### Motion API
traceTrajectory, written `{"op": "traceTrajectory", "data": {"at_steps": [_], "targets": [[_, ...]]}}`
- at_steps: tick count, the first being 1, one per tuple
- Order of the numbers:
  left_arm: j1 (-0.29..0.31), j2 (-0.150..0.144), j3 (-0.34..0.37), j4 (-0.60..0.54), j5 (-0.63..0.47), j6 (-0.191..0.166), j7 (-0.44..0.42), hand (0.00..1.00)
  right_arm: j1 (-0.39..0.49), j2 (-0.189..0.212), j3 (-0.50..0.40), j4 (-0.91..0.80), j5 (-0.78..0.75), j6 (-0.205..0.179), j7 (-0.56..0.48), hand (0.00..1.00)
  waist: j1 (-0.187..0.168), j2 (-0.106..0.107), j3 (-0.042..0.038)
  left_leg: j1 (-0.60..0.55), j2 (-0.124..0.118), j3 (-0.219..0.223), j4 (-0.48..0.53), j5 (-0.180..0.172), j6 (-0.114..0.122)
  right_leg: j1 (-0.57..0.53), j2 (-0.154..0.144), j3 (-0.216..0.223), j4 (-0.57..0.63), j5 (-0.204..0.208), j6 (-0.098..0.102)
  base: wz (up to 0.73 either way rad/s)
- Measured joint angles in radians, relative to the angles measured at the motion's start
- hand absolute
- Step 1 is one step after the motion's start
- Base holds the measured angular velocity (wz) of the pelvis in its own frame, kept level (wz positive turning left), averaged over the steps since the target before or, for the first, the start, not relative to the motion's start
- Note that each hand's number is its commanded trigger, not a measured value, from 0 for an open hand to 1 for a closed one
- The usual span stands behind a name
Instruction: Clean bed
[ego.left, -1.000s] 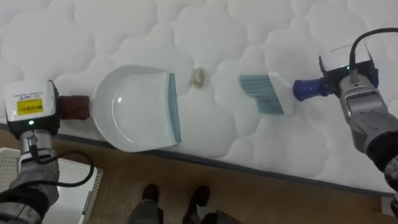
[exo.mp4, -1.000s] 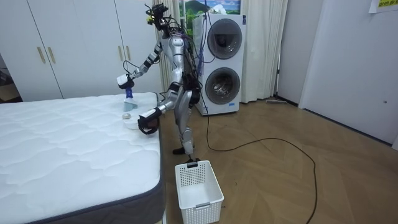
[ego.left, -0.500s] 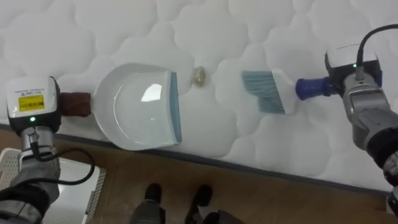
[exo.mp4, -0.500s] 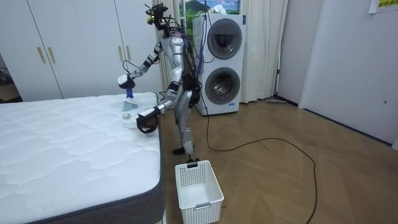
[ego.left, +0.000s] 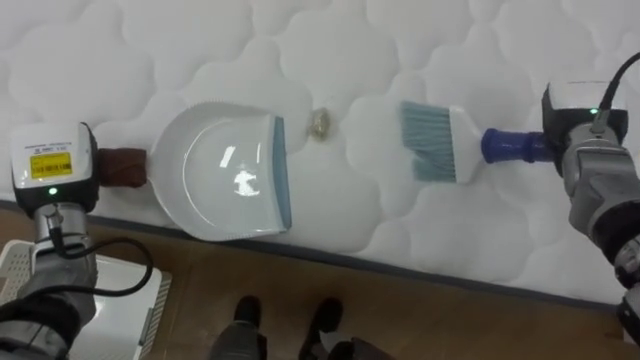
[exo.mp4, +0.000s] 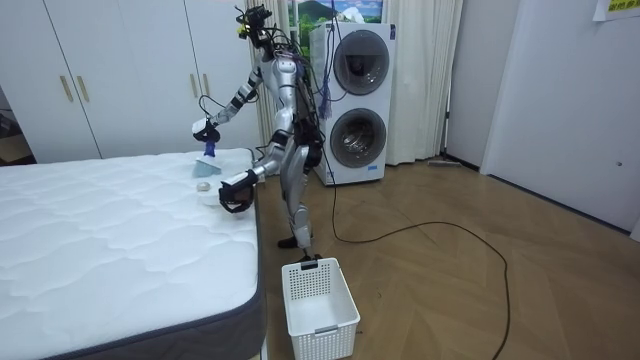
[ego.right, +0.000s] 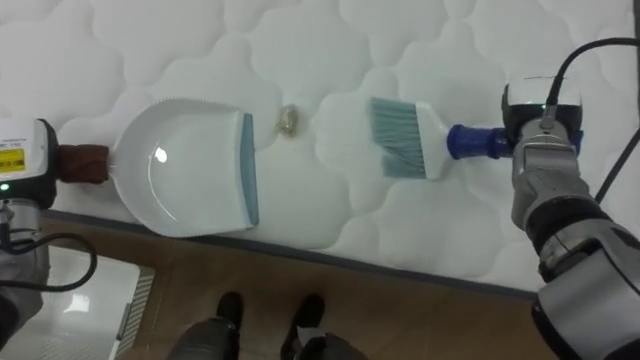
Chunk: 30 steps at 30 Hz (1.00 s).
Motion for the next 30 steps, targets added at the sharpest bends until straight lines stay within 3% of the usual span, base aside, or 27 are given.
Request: {"op": "traceTrajectory", "data": {"at_steps": [7,11,15,19,25,30], "targets": [[0.0,0.0,-0.006,0.019,0.0,0.004,0.0,1.0,-0.037,0.013,0.002,0.041,0.01,-0.009,-0.01,1.0,0.001,-0.005,-0.0007,0.014,-0.001,0.008,-0.001,0.0,0.0,0.012,0.001,0.007,0.0,0.0,0.0,-0.02],[0.0,0.0,-0.016,0.037,-0.002,0.013,0.0,1.0,-0.056,0.041,0.002,0.077,0.039,-0.007,-0.034,1.0,0.003,-0.026,-0.0008,0.03,-0.001,0.009,-0.007,0.002,0.0,0.026,0.002,0.011,-0.007,0.0,0.0,-0.01],[0.0,0.0,-0.019,0.038,-0.001,0.014,0.002,1.0,-0.07,0.044,0.009,0.083,0.038,0.004,-0.057,1.0,0.019,-0.042,0.0004,0.032,0.0,0.009,0.002,0.002,0.0,0.03,0.004,0.009,-0.012,0.0,0.0,0.0],[0.0,0.0,-0.02,0.039,-0.001,0.016,0.007,1.0,-0.113,0.057,0.01,0.086,0.067,0.012,-0.096,1.0,0.027,-0.044,0.0004,0.032,0.001,0.008,0.003,0.002,0.0,0.031,0.003,0.008,-0.012,0.0,0.001,0.0],[0.0,-0.003,-0.029,0.039,-0.001,0.016,0.009,1.0,-0.139,0.119,0.011,0.086,0.079,0.012,-0.142,1.0,0.045,-0.044,0.0007,0.033,-0.001,0.005,0.0,0.002,0.0,0.034,0.003,0.004,-0.016,0.001,0.001,0.0],[0.0,-0.005,-0.038,0.038,0.0,0.016,0.024,1.0,-0.14,0.123,0.02,0.068,0.055,0.011,-0.143,1.0,0.05,-0.044,0.0007,0.024,-0.002,-0.011,-0.001,0.002,0.0,0.037,0.001,-0.012,-0.026,0.001,0.004,0.09]]}}
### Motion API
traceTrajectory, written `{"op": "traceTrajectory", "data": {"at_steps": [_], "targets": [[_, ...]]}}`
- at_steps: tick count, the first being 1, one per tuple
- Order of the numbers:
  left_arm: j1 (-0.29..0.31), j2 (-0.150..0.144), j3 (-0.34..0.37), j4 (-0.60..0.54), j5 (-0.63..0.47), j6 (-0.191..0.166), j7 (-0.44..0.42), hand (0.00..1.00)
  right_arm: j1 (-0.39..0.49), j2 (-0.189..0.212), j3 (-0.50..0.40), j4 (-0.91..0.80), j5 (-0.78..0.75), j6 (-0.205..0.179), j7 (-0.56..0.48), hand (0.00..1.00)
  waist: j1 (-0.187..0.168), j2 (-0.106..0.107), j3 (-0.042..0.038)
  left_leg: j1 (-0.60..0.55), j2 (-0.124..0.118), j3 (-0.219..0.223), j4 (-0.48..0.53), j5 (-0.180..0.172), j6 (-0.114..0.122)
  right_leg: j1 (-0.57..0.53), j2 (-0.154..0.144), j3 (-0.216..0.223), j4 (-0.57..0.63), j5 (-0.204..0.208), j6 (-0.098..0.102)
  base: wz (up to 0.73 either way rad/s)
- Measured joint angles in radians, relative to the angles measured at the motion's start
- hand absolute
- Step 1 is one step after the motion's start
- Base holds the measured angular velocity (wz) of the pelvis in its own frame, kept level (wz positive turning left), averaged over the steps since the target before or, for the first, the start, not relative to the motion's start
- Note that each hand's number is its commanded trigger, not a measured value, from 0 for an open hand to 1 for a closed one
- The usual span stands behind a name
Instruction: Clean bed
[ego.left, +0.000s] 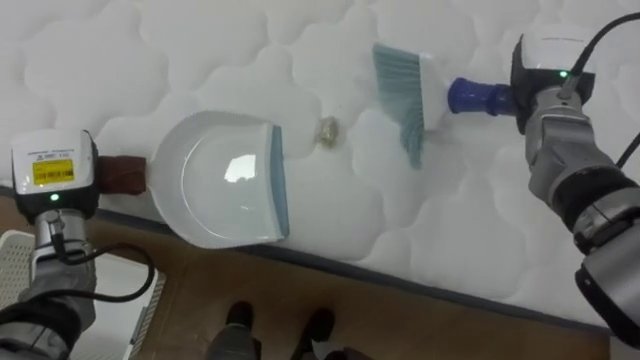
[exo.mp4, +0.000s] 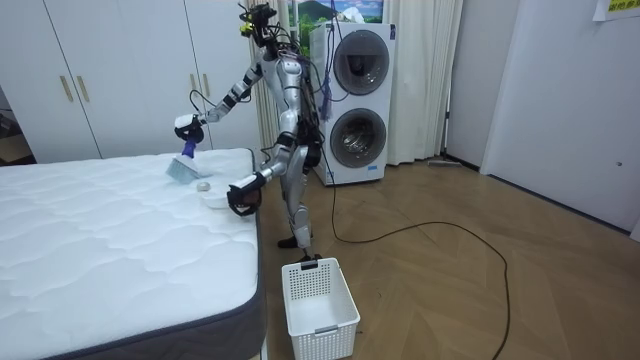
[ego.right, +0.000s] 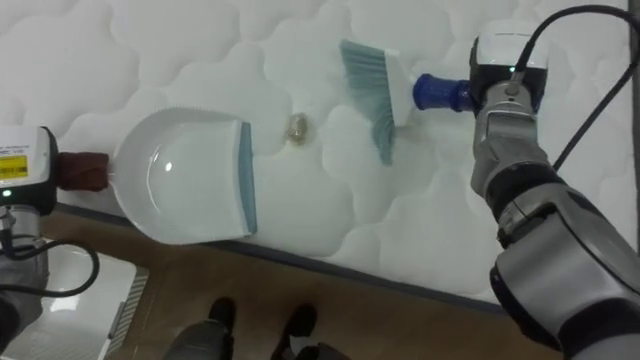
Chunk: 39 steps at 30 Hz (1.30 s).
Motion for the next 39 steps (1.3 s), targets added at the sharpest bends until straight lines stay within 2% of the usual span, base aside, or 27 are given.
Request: {"op": "traceTrajectory", "data": {"at_steps": [4,7,12,16,17,20,26,31,39], "targets": [[0.0,0.0,0.0,-0.002,0.0,0.0,0.0,1.0,0.0,0.0,0.028,-0.022,-0.025,-0.001,0.001,1.0,0.0,0.001,0.0006,0.0,0.0,-0.007,-0.001,0.0,0.0,0.003,0.0,-0.007,0.0,0.0,0.0,0.05],[0.0,-0.003,0.0,-0.008,0.0,-0.001,-0.003,1.0,0.0,0.004,0.033,-0.034,-0.043,-0.001,0.015,1.0,0.001,0.007,0.0047,0.002,0.0,-0.017,0.002,0.0,0.0,0.012,0.0,-0.019,-0.002,0.0,0.0,0.09],[-0.001,-0.007,0.003,-0.02,0.008,-0.001,-0.009,1.0,0.0,0.006,0.034,-0.036,-0.111,0.002,0.047,1.0,0.033,0.015,0.0103,0.002,-0.002,-0.023,-0.017,-0.001,-0.001,0.011,-0.001,-0.026,-0.004,0.0,0.0,0.04],[-0.001,-0.008,0.005,-0.025,0.004,-0.001,-0.024,1.0,0.0,0.009,0.045,-0.036,-0.139,0.003,0.065,1.0,0.051,0.015,0.0104,0.002,-0.007,-0.034,-0.024,0.002,-0.006,0.015,0.0,-0.038,-0.01,0.0,-0.001,0.1],[0.0,-0.009,0.004,-0.026,0.004,-0.001,-0.031,1.0,-0.001,0.019,0.05,-0.036,-0.145,0.017,0.073,1.0,0.055,0.015,0.0103,0.002,-0.009,-0.038,-0.024,0.004,-0.007,0.019,0.0,-0.044,-0.015,0.0,-0.001,0.08],[0.0,-0.01,0.002,-0.031,0.005,-0.001,-0.048,1.0,-0.003,0.034,0.073,-0.039,-0.15,0.036,0.091,1.0,0.056,0.015,0.0102,0.004,-0.01,-0.048,-0.024,0.006,-0.008,0.027,-0.002,-0.062,-0.019,0.0,-0.001,0.09],[0.0,-0.013,-0.002,-0.031,0.0,-0.001,-0.068,1.0,-0.008,0.034,0.117,-0.043,-0.155,0.059,0.142,1.0,0.053,0.015,0.0097,0.005,-0.015,-0.06,-0.026,0.006,-0.007,0.041,-0.004,-0.087,-0.032,0.0,-0.001,0.04],[0.0,-0.016,-0.006,-0.033,0.001,-0.001,-0.079,1.0,-0.009,0.036,0.14,-0.044,-0.169,0.06,0.169,1.0,0.054,0.017,0.0095,0.018,-0.014,-0.067,-0.025,0.006,-0.007,0.064,-0.001,-0.096,-0.048,0.0,0.0,0.06],[-0.001,-0.016,-0.009,-0.037,0.001,-0.001,-0.09,1.0,-0.008,0.04,0.148,-0.062,-0.191,0.061,0.189,1.0,0.055,0.033,0.0084,0.02,-0.014,-0.067,-0.03,0.006,-0.007,0.068,0.001,-0.096,-0.054,0.0,0.0,0.0]]}}
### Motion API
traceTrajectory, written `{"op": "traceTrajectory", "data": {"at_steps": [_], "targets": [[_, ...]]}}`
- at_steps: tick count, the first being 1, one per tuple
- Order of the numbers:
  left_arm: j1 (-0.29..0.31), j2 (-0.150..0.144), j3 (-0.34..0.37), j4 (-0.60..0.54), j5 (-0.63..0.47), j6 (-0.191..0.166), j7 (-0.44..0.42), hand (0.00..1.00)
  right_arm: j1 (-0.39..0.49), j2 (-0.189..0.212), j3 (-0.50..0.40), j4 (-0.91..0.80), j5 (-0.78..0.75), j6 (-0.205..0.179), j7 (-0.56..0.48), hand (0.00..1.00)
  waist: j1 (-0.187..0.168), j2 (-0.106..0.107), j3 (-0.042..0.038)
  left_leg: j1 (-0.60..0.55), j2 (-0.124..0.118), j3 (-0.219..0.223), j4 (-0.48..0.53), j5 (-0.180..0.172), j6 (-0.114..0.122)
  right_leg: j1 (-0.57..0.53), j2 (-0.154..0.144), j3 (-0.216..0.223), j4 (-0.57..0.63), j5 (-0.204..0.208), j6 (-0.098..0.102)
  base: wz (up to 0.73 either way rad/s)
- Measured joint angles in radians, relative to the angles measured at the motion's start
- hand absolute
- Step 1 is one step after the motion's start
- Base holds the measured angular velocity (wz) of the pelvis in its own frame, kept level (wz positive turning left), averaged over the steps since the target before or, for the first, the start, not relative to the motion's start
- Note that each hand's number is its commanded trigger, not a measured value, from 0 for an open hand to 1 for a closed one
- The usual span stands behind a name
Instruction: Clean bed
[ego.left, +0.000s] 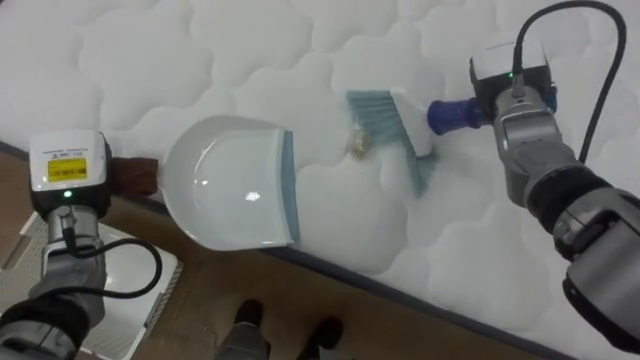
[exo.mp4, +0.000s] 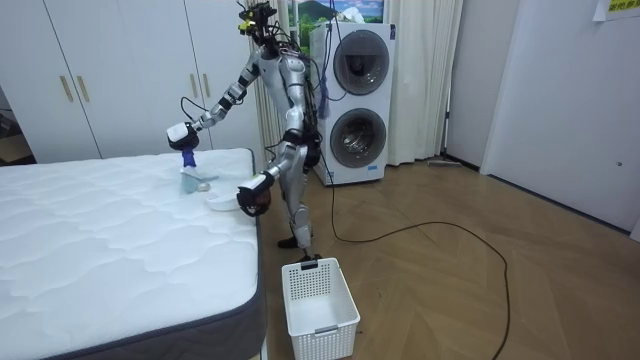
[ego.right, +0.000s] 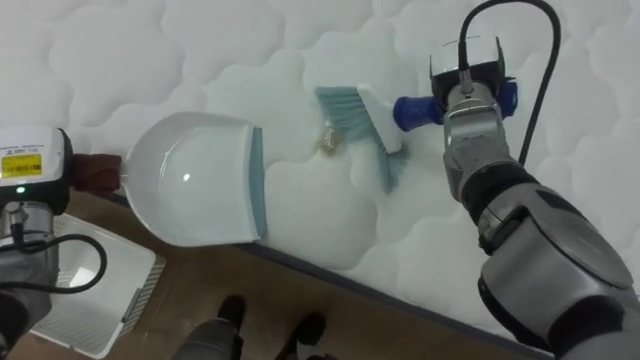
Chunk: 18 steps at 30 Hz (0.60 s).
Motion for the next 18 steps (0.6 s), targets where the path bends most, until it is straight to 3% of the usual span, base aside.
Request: {"op": "traceTrajectory", "data": {"at_steps": [9,18], "targets": [[0.0,-0.011,-0.004,-0.001,-0.001,0.001,0.001,1.0,0.003,0.025,0.008,0.0,0.007,0.003,0.02,1.0,0.0,0.019,-0.0007,0.012,-0.001,0.0,-0.015,0.0,-0.001,0.003,-0.001,0.001,-0.001,0.0,0.0,0.0],[0.0,-0.024,-0.012,0.0,0.002,0.002,0.003,1.0,0.007,0.025,0.005,0.0,0.029,0.003,0.068,1.0,0.0,0.042,-0.0018,0.017,-0.003,-0.002,-0.015,0.001,-0.001,0.008,-0.003,-0.001,0.0,0.0,0.0,0.0]]}}
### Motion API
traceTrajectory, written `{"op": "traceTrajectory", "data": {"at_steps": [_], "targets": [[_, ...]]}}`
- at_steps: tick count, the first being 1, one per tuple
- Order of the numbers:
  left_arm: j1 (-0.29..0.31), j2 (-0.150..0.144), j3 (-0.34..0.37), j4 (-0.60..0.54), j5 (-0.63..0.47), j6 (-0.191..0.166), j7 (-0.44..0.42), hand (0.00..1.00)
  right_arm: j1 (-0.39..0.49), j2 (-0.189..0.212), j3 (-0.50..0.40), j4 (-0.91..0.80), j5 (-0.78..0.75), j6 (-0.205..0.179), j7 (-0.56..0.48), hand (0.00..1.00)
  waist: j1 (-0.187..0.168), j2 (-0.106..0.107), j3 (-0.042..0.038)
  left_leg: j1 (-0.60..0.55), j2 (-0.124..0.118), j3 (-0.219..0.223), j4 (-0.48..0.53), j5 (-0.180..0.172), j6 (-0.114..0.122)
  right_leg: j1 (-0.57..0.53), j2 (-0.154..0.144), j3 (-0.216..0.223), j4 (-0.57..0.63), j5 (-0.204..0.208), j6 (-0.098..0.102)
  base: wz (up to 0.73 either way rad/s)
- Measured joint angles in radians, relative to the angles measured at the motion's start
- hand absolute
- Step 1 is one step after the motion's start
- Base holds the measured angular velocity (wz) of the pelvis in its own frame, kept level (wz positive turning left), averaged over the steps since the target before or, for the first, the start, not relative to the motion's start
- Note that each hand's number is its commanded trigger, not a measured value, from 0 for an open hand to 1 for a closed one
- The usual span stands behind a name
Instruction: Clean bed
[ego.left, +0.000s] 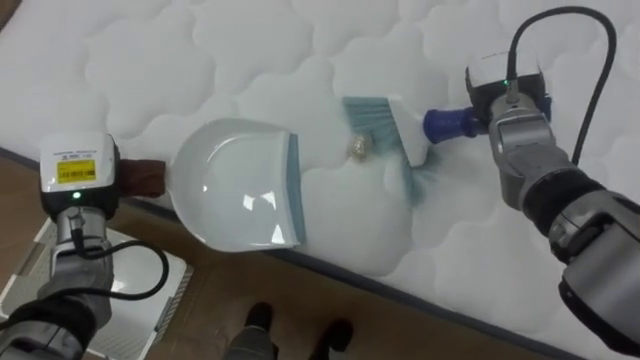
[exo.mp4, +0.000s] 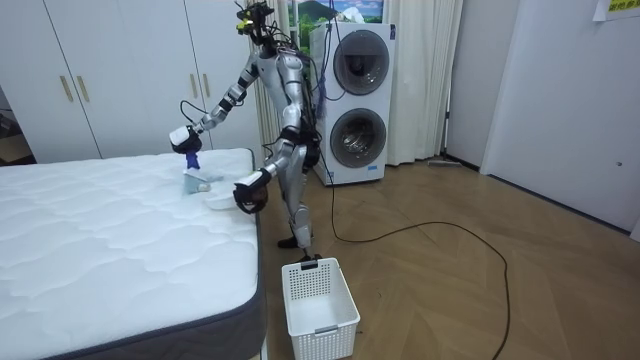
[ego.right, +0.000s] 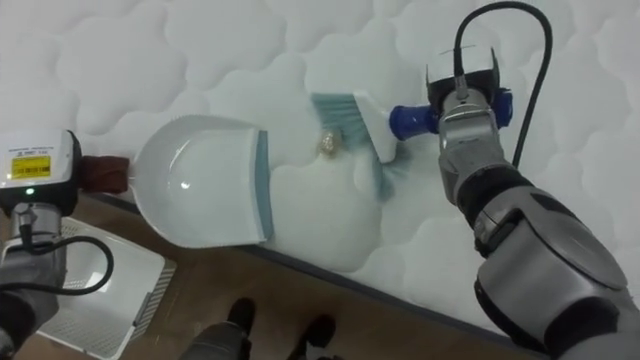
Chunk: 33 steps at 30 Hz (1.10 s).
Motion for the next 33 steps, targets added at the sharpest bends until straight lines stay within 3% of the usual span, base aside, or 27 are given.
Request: {"op": "traceTrajectory", "data": {"at_steps": [5,16,22,30,33], "targets": [[0.0,-0.007,0.001,0.0,0.008,0.0,0.0,1.0,0.011,0.004,-0.008,-0.003,0.03,-0.006,0.025,1.0,-0.001,0.017,-0.0015,0.002,0.0,0.0,-0.005,0.002,0.0,0.001,0.0,-0.001,0.0,0.0,0.0,0.0],[0.0,-0.041,0.0,0.001,-0.002,0.002,-0.025,1.0,0.087,0.049,-0.006,-0.001,0.22,-0.031,0.116,1.0,0.001,0.028,-0.0066,0.016,-0.002,0.0,-0.019,0.011,-0.001,0.009,-0.003,-0.003,-0.001,0.0,0.0,0.01],[0.0,-0.072,0.0,0.003,-0.002,0.014,-0.025,1.0,0.091,0.069,-0.007,0.006,0.261,-0.047,0.163,1.0,0.001,0.045,-0.0068,0.015,-0.003,0.0,-0.019,0.011,-0.001,0.009,-0.003,-0.002,-0.002,0.0,0.0,0.0],[0.0,-0.082,0.0,0.023,-0.002,0.019,-0.025,1.0,0.111,0.128,-0.007,0.005,0.264,-0.114,0.236,1.0,0.002,0.059,-0.007,0.011,-0.007,-0.005,-0.015,0.013,0.001,0.007,-0.008,-0.01,-0.001,-0.002,0.002,0.02],[0.004,-0.085,0.0,0.032,-0.001,0.018,-0.025,1.0,0.112,0.126,-0.008,0.005,0.264,-0.12,0.25,1.0,0.002,0.066,-0.0097,0.012,-0.016,-0.012,-0.017,0.017,0.007,0.007,-0.018,-0.016,0.004,-0.007,0.009,0.11]]}}
